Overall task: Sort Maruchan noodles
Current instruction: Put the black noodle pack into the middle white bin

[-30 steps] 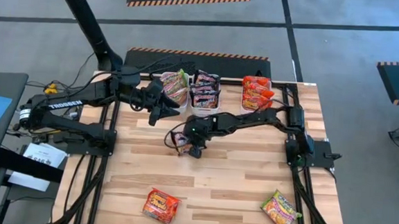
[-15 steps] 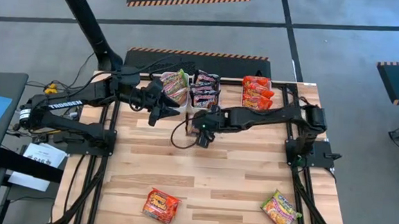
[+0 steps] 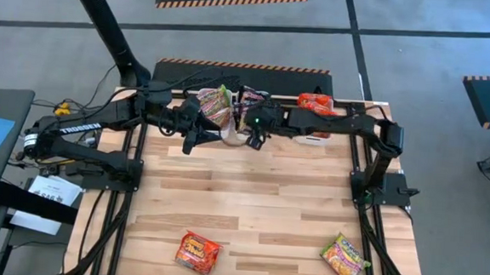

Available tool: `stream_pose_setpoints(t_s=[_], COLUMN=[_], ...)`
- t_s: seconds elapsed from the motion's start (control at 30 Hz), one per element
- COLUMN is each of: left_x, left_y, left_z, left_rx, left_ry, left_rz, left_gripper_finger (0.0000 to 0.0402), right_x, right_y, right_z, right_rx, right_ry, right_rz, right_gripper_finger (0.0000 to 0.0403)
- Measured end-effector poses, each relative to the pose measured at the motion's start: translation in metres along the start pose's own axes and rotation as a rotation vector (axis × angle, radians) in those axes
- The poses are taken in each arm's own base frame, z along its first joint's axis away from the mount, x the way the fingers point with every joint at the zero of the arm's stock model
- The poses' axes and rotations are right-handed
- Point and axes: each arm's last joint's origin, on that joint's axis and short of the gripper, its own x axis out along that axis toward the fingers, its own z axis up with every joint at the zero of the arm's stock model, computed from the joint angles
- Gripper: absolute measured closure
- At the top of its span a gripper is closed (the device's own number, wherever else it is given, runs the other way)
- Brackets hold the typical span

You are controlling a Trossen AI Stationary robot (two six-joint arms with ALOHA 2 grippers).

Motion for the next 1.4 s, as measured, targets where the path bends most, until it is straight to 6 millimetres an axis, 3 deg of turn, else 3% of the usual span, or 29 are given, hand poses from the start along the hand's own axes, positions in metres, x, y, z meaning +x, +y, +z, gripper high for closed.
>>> stream_pose_setpoints(t_s=[0.17,0.37,0.57,1.07,1.23,1.4], left_x=[0.000,0.000,0.000,0.000,0.000,0.000], left_y=[0.001,0.002,0.003,0.003,0.003,0.003], left_z=[0.000,0.000,0.000,0.000,0.000,0.000], left_rx=[0.000,0.024,0.023,0.024,0.024,0.024], left_ry=[-0.007,-0.013,-0.020,-0.022,-0.022,-0.021], left_rz=[0.021,0.049,0.074,0.080,0.080,0.080], left_gripper_finger=[0.0220,0.0220,0.0220,0.0220,0.0220,0.0220], right_x=[0.018,0.039,0.052,0.055,0.048,0.031], right_y=[-0.013,-0.007,-0.010,-0.024,-0.028,-0.039], right_z=[-0.004,-0.008,-0.011,-0.020,-0.008,0.015], right_rx=[-0.007,-0.073,-0.045,0.116,0.145,0.177], right_ry=[0.011,0.032,0.056,0.125,0.142,0.121], right_rz=[0.057,0.031,-0.037,0.097,0.099,0.088], right_gripper_finger=[0.0398,0.0398,0.0367,0.0310,0.0272,0.0244])
